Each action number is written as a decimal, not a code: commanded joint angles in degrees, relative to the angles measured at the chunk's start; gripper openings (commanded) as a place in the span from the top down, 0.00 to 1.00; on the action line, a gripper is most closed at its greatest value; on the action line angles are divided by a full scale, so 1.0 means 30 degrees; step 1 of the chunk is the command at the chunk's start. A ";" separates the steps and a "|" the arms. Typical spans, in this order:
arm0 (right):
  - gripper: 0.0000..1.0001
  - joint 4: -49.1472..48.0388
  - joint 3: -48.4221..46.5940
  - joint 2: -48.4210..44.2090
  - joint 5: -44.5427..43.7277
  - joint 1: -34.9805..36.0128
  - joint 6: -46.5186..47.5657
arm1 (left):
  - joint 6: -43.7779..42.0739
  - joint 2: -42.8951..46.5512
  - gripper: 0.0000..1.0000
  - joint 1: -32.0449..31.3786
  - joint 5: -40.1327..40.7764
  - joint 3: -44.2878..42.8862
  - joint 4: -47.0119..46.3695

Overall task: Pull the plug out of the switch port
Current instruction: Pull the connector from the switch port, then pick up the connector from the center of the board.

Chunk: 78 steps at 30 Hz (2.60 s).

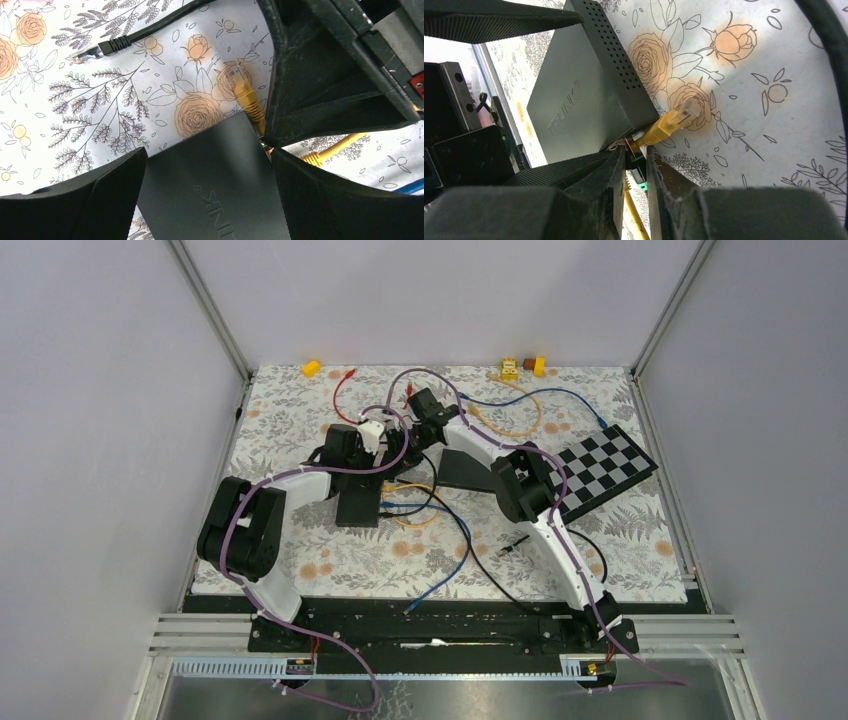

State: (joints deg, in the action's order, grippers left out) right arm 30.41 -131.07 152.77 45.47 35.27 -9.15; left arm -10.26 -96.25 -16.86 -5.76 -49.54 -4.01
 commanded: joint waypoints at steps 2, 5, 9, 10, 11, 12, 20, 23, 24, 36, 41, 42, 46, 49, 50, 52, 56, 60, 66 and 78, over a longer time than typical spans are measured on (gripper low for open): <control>1.00 0.2549 -0.0375 0.1296 -0.2966 -0.0400 0.2180 | -0.0216 0.0236 0.06 0.0122 -0.0216 0.0184 0.1607; 1.00 0.2772 -0.0415 0.1357 -0.2721 -0.0428 0.2586 | -0.0177 0.0179 0.07 0.0113 -0.0597 0.0080 0.1917; 1.00 0.3018 -0.0321 0.1321 -0.2492 -0.0477 0.2967 | -0.0142 0.0255 0.07 0.0187 -0.1075 0.0054 0.2060; 1.00 0.3016 -0.0334 0.1314 -0.2350 -0.0535 0.2929 | -0.0123 0.0290 0.07 0.0214 -0.1219 0.0027 0.2090; 1.00 0.3016 -0.0355 0.1306 -0.2215 -0.0568 0.2884 | -0.0062 0.0295 0.07 0.0250 -0.1351 -0.0002 0.2083; 1.00 0.3016 -0.0408 0.1287 -0.2067 -0.0616 0.2849 | -0.0021 0.0335 0.07 0.0306 -0.1507 -0.0050 0.2130; 0.95 0.2438 -0.0468 0.0472 -0.1020 -0.1328 0.2509 | 0.0528 0.0164 0.05 0.1351 -0.3801 -0.1117 0.2896; 0.80 0.2109 -0.0336 -0.0123 -0.0466 -0.1551 0.2556 | 0.0674 0.0196 0.03 0.1778 -0.4925 -0.1405 0.3170; 0.74 0.2083 -0.0325 -0.0338 -0.0412 -0.1599 0.2599 | 0.0693 0.0290 0.03 0.1870 -0.5183 -0.1437 0.3218; 0.32 0.3054 0.6318 -0.7836 -0.2965 -0.1708 0.6991 | 0.0038 0.2207 0.01 0.2371 -0.5964 -0.1402 0.4308; 0.27 0.3290 1.2477 -1.2506 -0.5650 -0.1707 0.9451 | -0.0175 0.3230 0.01 0.2400 -0.5910 -0.1270 0.4707; 0.25 0.3179 1.3797 -1.3480 -0.5938 -0.1718 0.9826 | -0.0248 0.3335 0.01 0.2398 -0.5874 -0.1285 0.4816; 0.19 0.2365 1.8955 -1.6939 -0.6645 -0.1709 1.0967 | -0.0354 0.3644 0.01 0.2464 -0.5404 -0.1520 0.5300; 0.17 0.1905 2.1630 -1.8771 -0.6819 -0.1668 1.1186 | -0.0333 0.3831 0.01 0.2537 -0.4995 -0.1674 0.5450; 0.16 0.1676 2.2412 -1.9255 -0.6762 -0.1640 1.1145 | -0.0301 0.3916 0.01 0.2551 -0.4789 -0.1680 0.5440; 0.15 0.1460 2.3618 -2.0035 -0.6732 -0.1452 1.1090 | -0.0241 0.4005 0.01 0.2545 -0.4209 -0.1572 0.5410; 0.13 0.0933 2.4990 -2.0988 -0.7543 -0.0928 1.0890 | -0.0270 0.4146 0.01 0.2574 -0.3762 -0.1276 0.5436; 0.15 0.0866 2.5342 -2.0720 -0.8185 -0.0129 1.0600 | -0.0368 0.4261 0.01 0.2574 -0.3535 -0.1241 0.5648; 0.19 0.0186 2.6173 -2.0639 -1.1123 0.1887 1.0451 | -0.0828 0.4047 0.01 0.2575 -0.2737 -0.1173 0.5975; 0.76 0.0185 2.6557 -2.0624 -1.4632 0.4121 1.1356 | -0.1445 0.4399 0.01 0.2578 -0.1051 -0.1067 0.6438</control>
State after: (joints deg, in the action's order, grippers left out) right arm 30.04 -51.44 92.47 6.52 47.22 23.18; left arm -13.10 -85.45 -9.41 -11.64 -52.77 15.94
